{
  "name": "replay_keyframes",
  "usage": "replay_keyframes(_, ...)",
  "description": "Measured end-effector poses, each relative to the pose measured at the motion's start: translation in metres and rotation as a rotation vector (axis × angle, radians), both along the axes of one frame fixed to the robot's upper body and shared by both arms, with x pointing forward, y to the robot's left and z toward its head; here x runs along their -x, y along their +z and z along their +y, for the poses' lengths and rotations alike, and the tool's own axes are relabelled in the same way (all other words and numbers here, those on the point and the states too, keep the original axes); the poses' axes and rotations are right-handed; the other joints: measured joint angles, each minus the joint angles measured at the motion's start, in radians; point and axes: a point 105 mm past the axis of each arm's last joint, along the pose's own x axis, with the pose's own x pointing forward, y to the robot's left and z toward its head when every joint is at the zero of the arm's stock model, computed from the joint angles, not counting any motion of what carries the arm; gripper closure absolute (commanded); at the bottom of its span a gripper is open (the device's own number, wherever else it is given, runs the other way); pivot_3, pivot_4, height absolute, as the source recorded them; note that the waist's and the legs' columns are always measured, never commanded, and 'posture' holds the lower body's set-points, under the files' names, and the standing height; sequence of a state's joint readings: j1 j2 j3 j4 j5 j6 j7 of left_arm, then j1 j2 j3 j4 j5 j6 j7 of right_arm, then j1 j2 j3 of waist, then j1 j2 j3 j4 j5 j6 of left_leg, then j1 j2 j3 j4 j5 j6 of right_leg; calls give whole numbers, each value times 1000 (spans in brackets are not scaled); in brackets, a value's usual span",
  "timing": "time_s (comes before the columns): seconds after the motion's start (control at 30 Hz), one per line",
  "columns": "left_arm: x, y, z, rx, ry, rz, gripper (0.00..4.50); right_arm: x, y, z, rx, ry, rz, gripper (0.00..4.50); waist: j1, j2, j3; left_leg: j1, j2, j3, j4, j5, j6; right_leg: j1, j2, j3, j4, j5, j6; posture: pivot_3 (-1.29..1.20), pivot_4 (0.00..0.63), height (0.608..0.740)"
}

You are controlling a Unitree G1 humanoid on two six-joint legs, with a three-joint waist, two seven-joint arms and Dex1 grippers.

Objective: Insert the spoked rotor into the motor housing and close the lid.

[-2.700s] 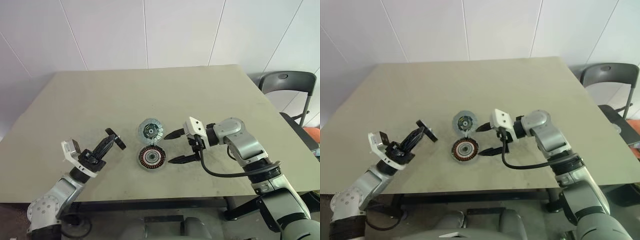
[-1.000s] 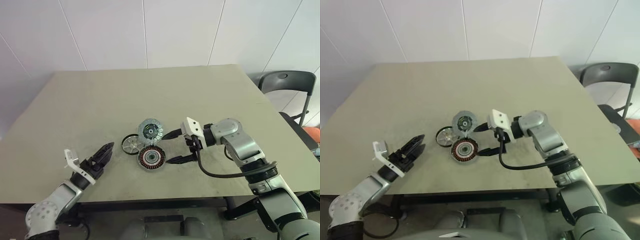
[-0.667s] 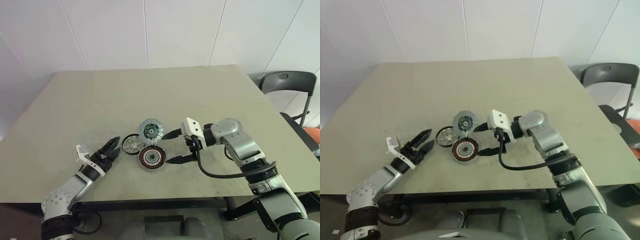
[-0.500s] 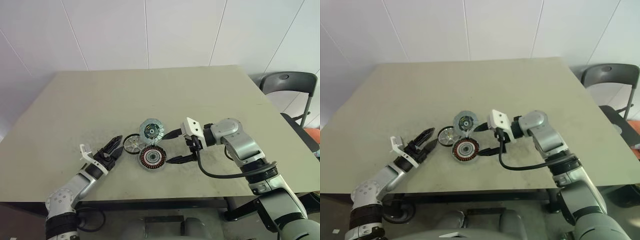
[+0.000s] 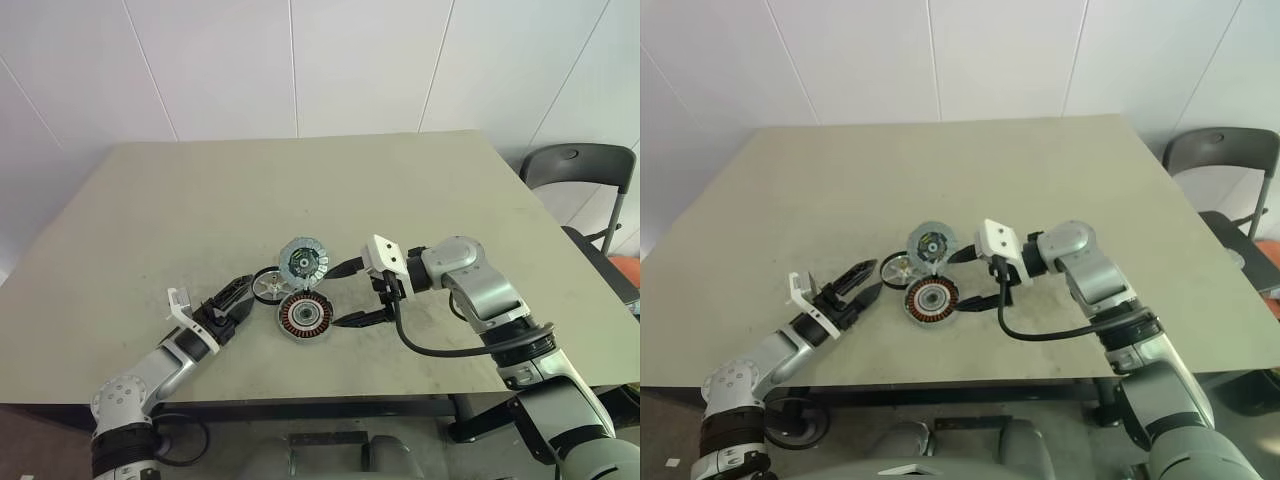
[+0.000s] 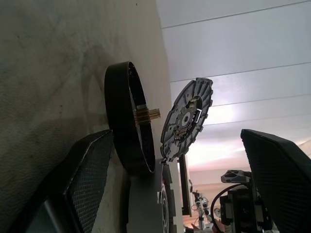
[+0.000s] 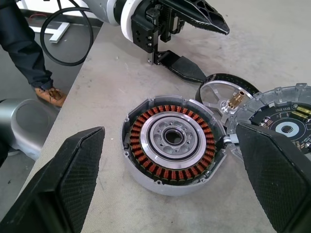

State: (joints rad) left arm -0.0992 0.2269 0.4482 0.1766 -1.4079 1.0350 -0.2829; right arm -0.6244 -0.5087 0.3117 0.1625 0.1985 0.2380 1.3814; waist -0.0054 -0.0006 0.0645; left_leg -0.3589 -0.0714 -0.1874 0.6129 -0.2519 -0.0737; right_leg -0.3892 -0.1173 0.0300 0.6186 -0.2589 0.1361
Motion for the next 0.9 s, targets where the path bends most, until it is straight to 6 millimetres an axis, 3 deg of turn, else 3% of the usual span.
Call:
replay_keyframes(0.07,0,0,0,1,0,0,35,0,0,0,0,0,0,0,0,0,0,0,0,0,0,0,0,0,0,0,0,0,0,0,0,740)
replay_keyframes(0.17,-1,-1,-2,2,-2,7,614,0,0,0,-1,1,-2,0,2,0,0,0,0,0,0,0,0,0,0,0,0,0,0,0,0,740)
replay_keyframes(0.53,-7,1,-9,0,-10,8,4321,0,0,0,-1,-2,-4,0,20,1,-1,1,0,0,0,0,0,1,0,0,0,0,0,0,0,740)
replay_keyframes(0.9,-5,4,-5,8,9,-1,4444,-1,1,1,-1,-5,-14,0,16,3,-2,2,0,1,0,0,0,1,0,0,0,-1,-1,0,0,740)
